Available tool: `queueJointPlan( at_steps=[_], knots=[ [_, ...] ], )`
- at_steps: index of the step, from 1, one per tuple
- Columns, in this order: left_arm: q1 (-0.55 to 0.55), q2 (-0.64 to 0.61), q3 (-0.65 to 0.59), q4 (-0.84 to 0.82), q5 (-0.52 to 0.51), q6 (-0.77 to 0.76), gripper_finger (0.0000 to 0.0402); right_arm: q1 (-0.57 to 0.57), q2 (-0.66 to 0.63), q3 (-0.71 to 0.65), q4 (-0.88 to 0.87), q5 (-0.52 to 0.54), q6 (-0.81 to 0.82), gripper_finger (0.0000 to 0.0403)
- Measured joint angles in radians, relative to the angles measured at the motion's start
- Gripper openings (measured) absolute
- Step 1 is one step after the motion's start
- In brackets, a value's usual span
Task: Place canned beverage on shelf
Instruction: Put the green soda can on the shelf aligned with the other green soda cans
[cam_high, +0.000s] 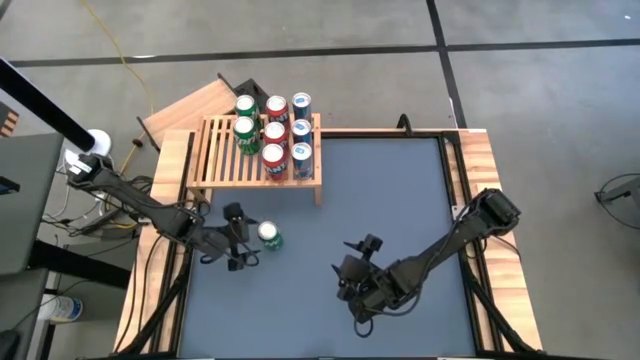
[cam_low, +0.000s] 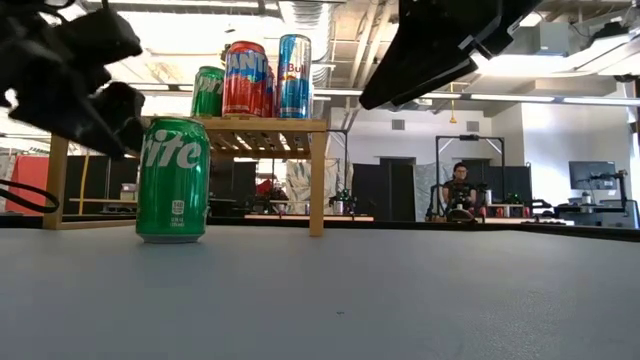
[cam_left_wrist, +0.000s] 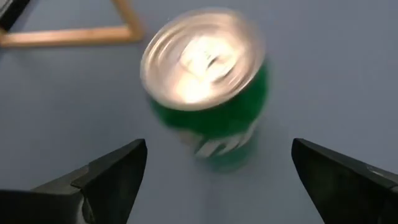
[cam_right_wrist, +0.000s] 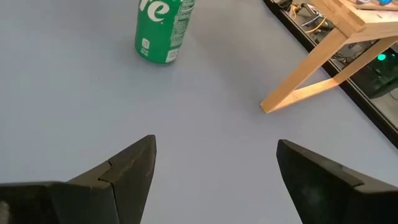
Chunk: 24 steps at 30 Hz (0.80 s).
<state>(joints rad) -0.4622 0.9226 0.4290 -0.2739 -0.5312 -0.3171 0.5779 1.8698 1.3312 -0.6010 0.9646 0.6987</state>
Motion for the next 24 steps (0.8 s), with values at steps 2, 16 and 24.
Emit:
queueJointPlan(
  at_steps=[2,16,24],
  knots=[
    [0.003,0.001,-0.001,-0.051,-0.027,0.002,0.0387,-0.004,0.000,0.000,0.006,0.000,0.000,0.0329],
    [0.042,-0.022,-0.066,-0.026,0.083,0.081,0.0387,-0.003,0.000,0.000,0.028,-0.051,0.008,0.0329],
    [0.041,-0.150,-0.066,-0.032,0.169,0.102,0.0387,-0.003,0.000,0.000,0.034,-0.051,0.008,0.0329]
  ],
)
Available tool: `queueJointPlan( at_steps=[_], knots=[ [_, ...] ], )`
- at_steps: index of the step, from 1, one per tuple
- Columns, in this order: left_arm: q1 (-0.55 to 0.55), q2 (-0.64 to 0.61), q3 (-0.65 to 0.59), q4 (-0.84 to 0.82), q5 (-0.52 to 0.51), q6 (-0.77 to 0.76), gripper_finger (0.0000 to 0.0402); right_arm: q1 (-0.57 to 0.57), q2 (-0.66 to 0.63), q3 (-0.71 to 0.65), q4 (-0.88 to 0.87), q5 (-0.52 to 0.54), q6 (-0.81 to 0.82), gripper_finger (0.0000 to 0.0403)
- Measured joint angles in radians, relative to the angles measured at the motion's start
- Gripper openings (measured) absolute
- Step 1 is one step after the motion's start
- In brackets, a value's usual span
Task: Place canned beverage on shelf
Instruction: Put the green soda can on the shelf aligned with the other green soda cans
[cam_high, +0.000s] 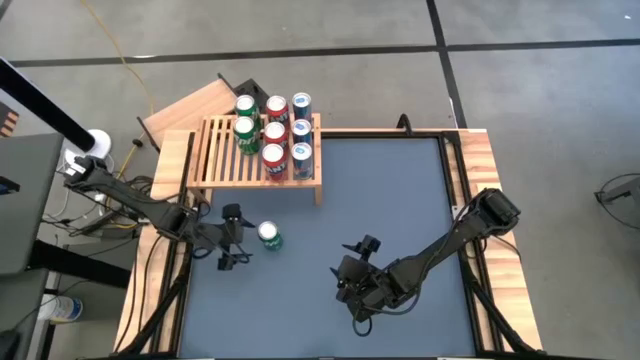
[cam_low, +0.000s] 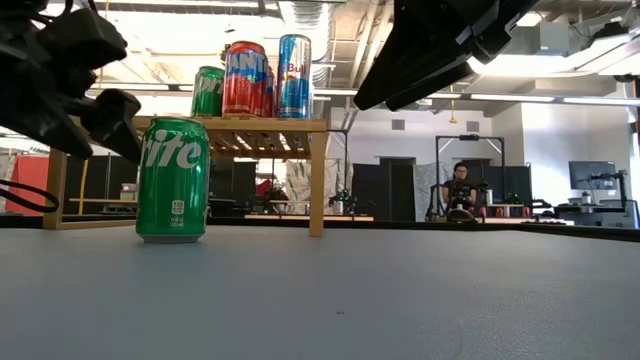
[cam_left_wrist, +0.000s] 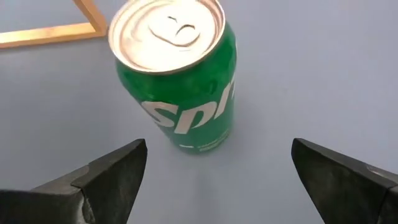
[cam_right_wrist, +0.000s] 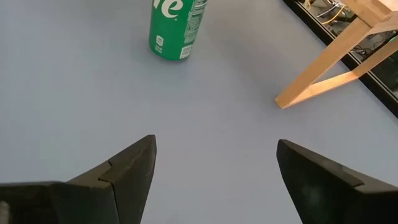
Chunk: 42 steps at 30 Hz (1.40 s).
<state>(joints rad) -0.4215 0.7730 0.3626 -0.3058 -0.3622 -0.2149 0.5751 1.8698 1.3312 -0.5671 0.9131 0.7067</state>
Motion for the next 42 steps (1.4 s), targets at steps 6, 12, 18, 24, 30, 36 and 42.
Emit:
queueJointPlan(
  at_steps=[6,12,18,24,30,36,42],
  knots=[
    [-0.003,-0.088,-0.002,-0.163,0.000,-0.139,0.0387,0.000,0.000,0.000,0.000,0.000,-0.005,0.0329],
    [-0.013,-0.098,-0.045,-0.112,-0.019,-0.183,0.0387,0.000,0.000,0.000,-0.002,0.000,-0.008,0.0329],
    [-0.012,-0.077,-0.073,-0.063,-0.093,-0.139,0.0387,-0.001,0.000,0.000,-0.005,0.000,-0.009,0.0329],
    [0.009,-0.035,-0.074,-0.005,-0.118,-0.054,0.0387,0.000,0.000,0.000,-0.008,0.000,-0.009,0.0329],
    [0.114,0.012,-0.054,0.113,0.034,0.050,0.0387,0.000,0.000,0.000,-0.008,-0.002,-0.011,0.0329],
    [0.313,0.014,-0.016,0.131,0.276,0.124,0.0387,0.000,0.000,0.000,-0.009,-0.029,-0.011,0.0329],
    [0.417,0.051,-0.015,0.184,0.470,0.169,0.0387,0.007,0.000,0.000,-0.008,-0.030,-0.022,0.0329]
  ],
)
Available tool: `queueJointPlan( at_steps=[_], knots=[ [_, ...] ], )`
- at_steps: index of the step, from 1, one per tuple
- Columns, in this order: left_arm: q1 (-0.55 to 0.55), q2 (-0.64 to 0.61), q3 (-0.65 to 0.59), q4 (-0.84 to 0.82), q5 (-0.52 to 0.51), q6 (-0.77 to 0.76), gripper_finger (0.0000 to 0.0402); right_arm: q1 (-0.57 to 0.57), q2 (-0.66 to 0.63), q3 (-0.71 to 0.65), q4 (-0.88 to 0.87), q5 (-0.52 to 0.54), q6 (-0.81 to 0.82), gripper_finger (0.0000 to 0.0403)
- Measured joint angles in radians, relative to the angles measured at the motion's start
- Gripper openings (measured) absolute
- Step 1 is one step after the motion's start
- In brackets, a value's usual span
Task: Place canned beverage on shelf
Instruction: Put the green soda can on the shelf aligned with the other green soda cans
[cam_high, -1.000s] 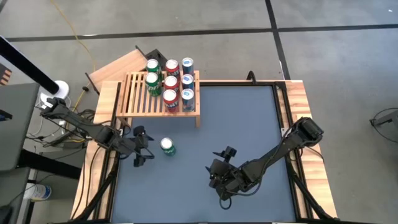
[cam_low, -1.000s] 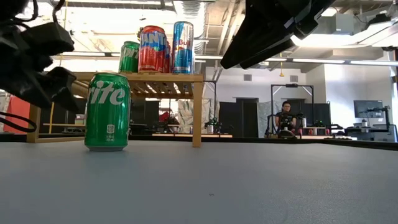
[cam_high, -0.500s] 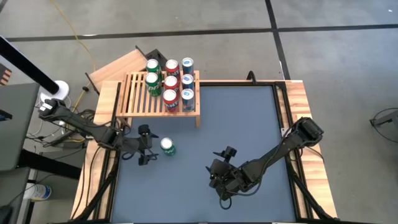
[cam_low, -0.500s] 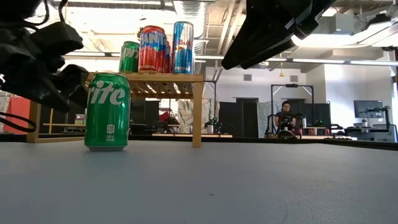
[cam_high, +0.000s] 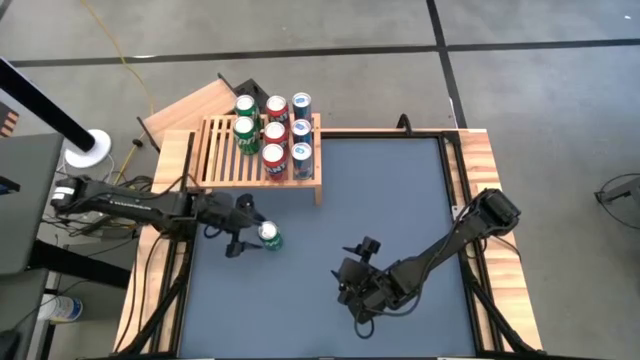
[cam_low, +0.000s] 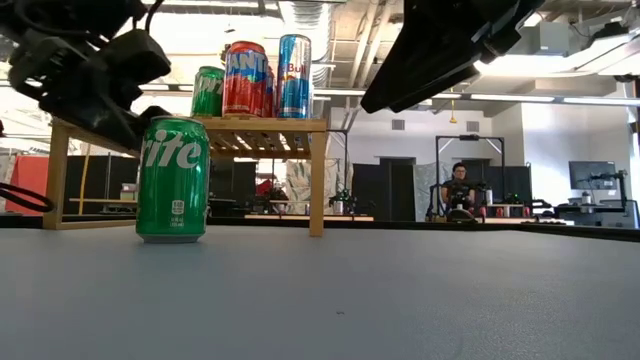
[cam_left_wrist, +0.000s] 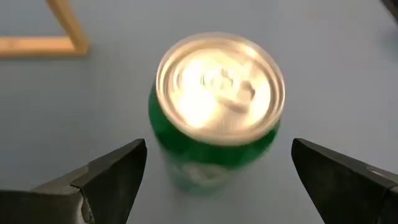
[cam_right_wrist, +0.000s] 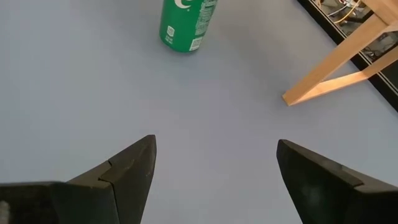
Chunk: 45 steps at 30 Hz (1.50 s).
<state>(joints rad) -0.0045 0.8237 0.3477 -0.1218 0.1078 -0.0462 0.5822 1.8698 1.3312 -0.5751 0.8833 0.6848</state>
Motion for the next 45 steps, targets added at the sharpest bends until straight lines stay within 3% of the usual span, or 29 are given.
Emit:
queueJointPlan(
  at_steps=[11,21,32,37,45],
  knots=[
    [0.005,0.175,0.001,0.212,0.018,0.104,0.0387,0.000,0.000,0.000,0.000,0.000,-0.012,0.0329],
    [0.005,0.203,0.002,0.280,0.031,0.177,0.0385,0.000,0.000,0.000,0.000,0.000,-0.012,0.0329],
    [0.006,0.203,0.002,0.278,0.039,0.158,0.0285,0.000,0.000,0.000,0.000,0.000,-0.012,0.0329],
    [-0.005,0.204,0.069,0.166,0.046,0.102,0.0285,0.000,0.000,0.000,0.000,-0.010,-0.012,0.0329],
    [-0.095,0.187,0.324,-0.133,0.000,0.093,0.0285,0.000,0.000,0.000,0.009,-0.047,-0.012,0.0329]
  ],
)
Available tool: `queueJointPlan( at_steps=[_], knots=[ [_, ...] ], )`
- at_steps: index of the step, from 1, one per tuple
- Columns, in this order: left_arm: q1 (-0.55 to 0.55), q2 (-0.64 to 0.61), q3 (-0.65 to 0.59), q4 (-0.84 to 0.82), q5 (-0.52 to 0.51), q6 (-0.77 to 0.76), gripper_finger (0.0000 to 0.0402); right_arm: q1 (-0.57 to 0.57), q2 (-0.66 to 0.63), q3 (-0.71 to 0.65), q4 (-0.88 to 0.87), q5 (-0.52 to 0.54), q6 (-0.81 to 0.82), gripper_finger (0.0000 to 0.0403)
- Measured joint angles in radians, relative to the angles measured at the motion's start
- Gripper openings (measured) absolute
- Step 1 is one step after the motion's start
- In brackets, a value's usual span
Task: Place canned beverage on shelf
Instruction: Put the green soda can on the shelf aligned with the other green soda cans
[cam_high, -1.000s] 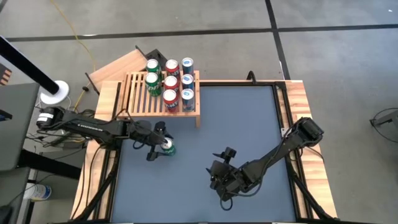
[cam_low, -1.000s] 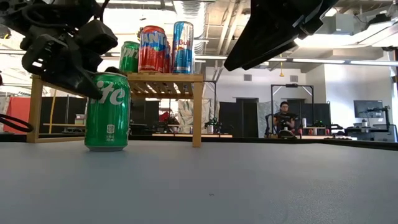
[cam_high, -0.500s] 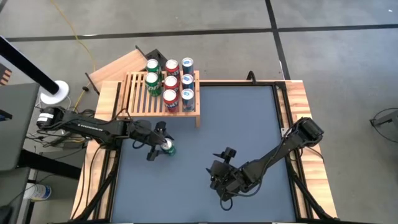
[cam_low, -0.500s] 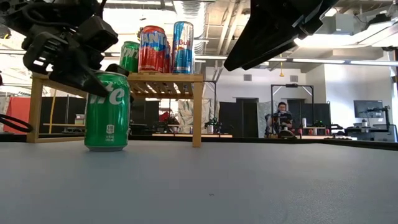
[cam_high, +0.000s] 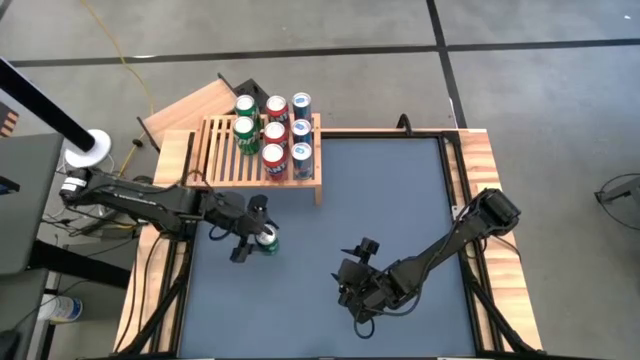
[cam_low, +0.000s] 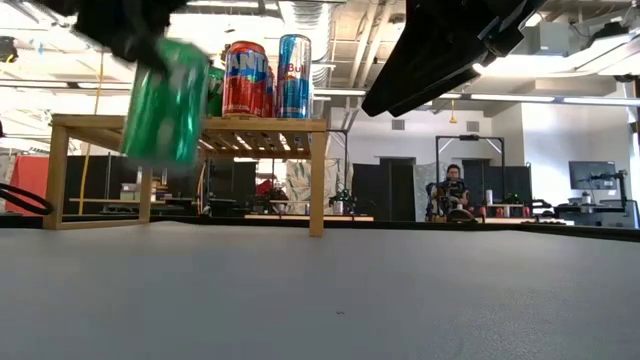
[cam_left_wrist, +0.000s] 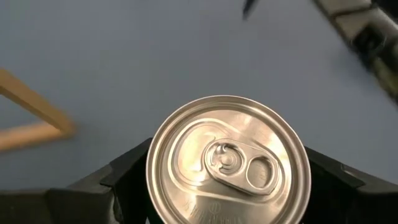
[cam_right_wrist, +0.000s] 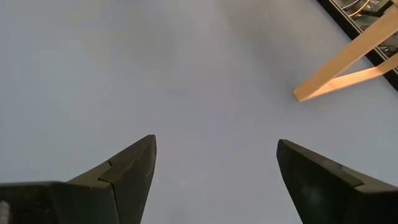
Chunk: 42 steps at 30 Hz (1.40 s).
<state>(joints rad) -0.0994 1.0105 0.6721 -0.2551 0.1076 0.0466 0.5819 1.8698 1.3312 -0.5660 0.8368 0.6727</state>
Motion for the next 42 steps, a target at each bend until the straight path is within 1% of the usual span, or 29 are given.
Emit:
queueJointPlan(
  at_steps=[5,8,11,15,18,20,23,26,29,35,42],
  knots=[
    [-0.016,-0.080,0.138,-0.126,-0.089,-0.008,0.0285,0.000,0.000,0.000,-0.001,0.000,-0.001,0.0329],
    [-0.015,-0.133,0.196,-0.241,-0.158,-0.015,0.0285,0.000,0.000,0.000,-0.004,0.000,-0.002,0.0329],
    [-0.015,-0.187,0.246,-0.318,-0.218,-0.025,0.0285,0.000,0.000,0.000,-0.006,-0.001,-0.017,0.0329],
    [-0.003,-0.245,0.267,-0.372,-0.316,0.002,0.0285,0.001,0.000,0.000,-0.005,-0.001,-0.042,0.0329],
    [0.054,-0.266,0.267,-0.370,-0.348,0.023,0.0285,0.001,0.000,0.000,-0.002,-0.001,-0.051,0.0329],
    [0.105,-0.274,0.273,-0.382,-0.335,0.042,0.0285,0.001,0.000,0.000,-0.001,-0.001,-0.052,0.0329],
    [0.182,-0.270,0.331,-0.439,-0.286,0.063,0.0285,0.003,0.000,0.000,-0.001,-0.002,-0.053,0.0329],
    [0.263,-0.254,0.393,-0.476,-0.257,0.087,0.0285,0.007,0.000,0.000,-0.001,-0.002,-0.053,0.0329],
    [0.344,-0.221,0.428,-0.507,-0.200,0.118,0.0285,0.014,0.000,0.000,-0.001,-0.001,-0.053,0.0329],
    [0.508,-0.159,0.435,-0.527,-0.041,0.178,0.0285,0.020,0.000,0.000,0.006,-0.001,-0.053,0.0329],
    [0.630,-0.098,0.435,-0.507,0.058,0.224,0.0289,0.021,0.000,0.000,0.005,-0.001,-0.053,0.0329]
  ],
)
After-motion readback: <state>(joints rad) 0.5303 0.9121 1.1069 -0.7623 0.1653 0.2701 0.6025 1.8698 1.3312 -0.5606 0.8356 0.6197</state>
